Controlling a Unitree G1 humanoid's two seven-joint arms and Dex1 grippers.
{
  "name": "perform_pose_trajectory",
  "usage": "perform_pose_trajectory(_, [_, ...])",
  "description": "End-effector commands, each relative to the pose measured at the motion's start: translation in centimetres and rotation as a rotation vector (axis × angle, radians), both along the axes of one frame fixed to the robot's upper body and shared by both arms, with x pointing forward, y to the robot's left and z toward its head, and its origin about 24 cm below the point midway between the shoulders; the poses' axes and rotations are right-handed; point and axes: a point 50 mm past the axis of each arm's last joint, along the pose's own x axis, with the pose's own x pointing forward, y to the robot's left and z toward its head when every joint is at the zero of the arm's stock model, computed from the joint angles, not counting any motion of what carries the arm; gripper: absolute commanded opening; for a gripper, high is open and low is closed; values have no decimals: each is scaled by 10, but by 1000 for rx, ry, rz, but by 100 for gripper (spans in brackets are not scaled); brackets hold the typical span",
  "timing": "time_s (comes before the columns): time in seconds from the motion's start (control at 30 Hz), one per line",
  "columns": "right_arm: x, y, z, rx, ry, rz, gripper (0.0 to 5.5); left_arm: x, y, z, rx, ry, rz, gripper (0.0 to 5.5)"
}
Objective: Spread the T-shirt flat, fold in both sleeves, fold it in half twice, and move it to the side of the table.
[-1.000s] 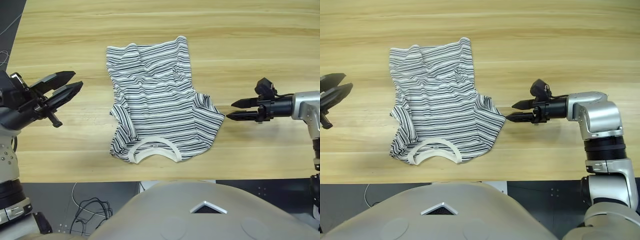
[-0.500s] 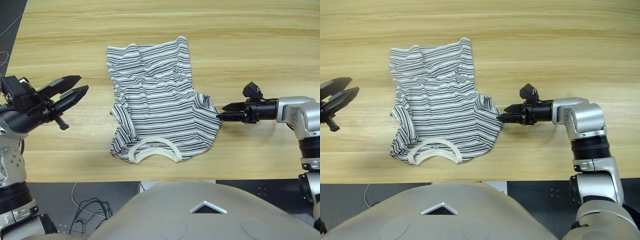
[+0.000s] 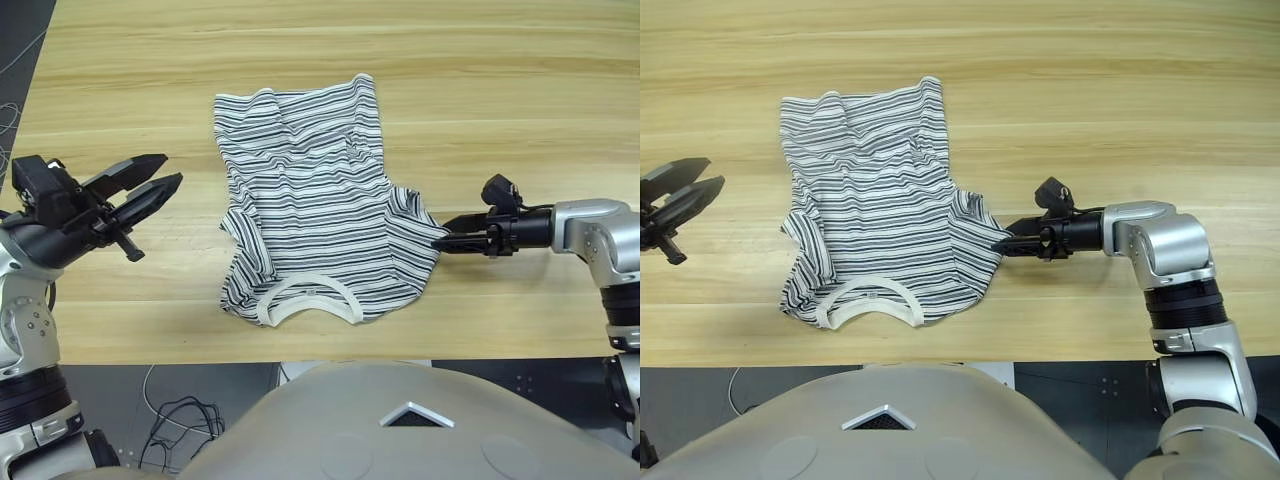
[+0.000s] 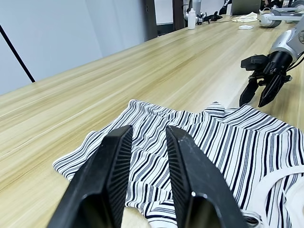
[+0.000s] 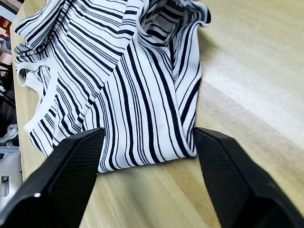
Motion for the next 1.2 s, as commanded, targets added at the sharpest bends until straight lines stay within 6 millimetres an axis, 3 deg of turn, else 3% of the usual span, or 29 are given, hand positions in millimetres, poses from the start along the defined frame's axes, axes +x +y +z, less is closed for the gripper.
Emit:
perform_pose_trajectory(0.03, [-7,-2,-7,-40,36,-3,265,1,-2,-3,15,4,5,132])
perform_pose_trajectory(0.5, [-2,0,0,-35,8,-8,19,2,-3,-7,18,4,-1,132])
perform_pose_trajectory(0.67, [0,5,12,-7,-32,24,13,2,-3,-8,21,0,1,132])
perform_pose_trajectory(0.9, [3,19,46,36,-145,98,13,2,1,-8,26,-10,4,132])
perform_pose_trajectory(1.2, [-7,40,53,70,-180,184,13,2,2,-7,32,-16,-2,132])
